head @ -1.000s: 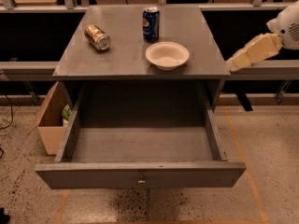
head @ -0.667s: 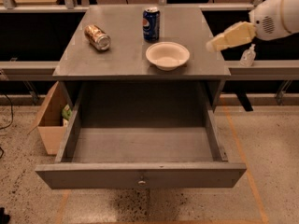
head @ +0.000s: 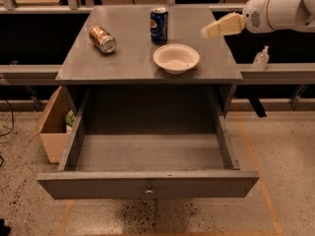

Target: Place pepsi can into top drawer

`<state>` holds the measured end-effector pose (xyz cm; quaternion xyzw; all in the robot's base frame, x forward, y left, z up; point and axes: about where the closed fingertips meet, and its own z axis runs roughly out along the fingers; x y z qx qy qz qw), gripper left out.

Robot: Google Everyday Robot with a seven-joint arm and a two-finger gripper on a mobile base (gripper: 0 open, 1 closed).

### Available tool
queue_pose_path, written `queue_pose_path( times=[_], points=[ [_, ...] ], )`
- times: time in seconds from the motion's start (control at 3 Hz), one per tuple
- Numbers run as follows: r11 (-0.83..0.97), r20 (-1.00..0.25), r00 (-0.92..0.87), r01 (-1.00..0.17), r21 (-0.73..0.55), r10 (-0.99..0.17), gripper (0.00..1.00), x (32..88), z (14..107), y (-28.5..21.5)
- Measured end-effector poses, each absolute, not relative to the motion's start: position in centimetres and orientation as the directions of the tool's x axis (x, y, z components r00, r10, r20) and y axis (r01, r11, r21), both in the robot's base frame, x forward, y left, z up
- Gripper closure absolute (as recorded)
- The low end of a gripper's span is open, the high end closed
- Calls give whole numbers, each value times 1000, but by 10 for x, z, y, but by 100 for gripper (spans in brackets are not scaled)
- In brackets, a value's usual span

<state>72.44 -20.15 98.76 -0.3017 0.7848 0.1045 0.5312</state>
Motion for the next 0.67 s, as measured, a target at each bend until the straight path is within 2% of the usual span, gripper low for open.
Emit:
queue_pose_path(
  times=[0.33, 0.67],
  points=[
    [809, -920, -228, -572, -138, -319, 0, 730, 981, -192],
    [770, -955, -158, -630, -100, -253, 0, 760, 968, -136]
  ],
)
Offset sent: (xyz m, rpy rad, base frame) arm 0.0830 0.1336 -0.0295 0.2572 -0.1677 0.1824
